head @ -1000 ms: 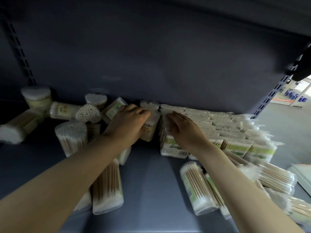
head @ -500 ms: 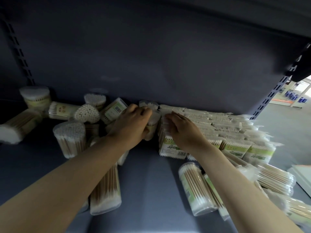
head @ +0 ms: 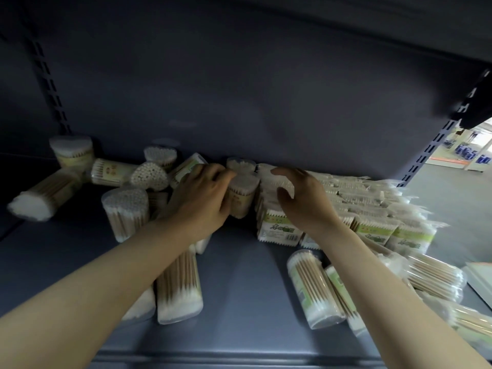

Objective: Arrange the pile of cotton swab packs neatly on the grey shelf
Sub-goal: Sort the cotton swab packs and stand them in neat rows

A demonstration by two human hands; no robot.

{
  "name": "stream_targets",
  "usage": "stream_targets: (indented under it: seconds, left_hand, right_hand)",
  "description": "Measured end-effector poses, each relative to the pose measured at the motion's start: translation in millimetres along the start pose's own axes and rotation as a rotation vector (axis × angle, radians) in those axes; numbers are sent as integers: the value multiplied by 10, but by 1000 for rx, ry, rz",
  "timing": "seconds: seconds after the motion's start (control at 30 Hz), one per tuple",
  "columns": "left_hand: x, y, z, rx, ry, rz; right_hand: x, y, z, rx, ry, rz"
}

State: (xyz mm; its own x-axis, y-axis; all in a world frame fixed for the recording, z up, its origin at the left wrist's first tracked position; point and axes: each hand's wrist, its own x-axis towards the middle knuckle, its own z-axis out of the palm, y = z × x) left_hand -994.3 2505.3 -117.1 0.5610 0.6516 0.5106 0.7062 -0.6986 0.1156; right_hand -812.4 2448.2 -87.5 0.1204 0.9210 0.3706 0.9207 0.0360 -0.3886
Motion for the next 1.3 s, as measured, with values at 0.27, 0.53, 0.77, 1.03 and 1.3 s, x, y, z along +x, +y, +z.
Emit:
stream_targets:
  seconds: [0.27,0.53,0.77,1.03,1.3]
  left_hand:
    - [-310,-51,-258,-1,12,-142]
    - [-552,149,-319,-57,-17,-107]
    - [-631,391,-246,-166,-65,-82]
    - [-714,531,-230,-223,-22,-74]
    - [-784,541,-253,-208,-1,-91]
  right_hand:
    - [-158,-156,18,22,67,-33]
    - [-444,-119,-22,-13,29,24]
    - [-716,-26,-176,-110,-91,131]
    - [-959,-58,-210,-186,-225,120]
    - [-916,-111,-89,-91,-248,82]
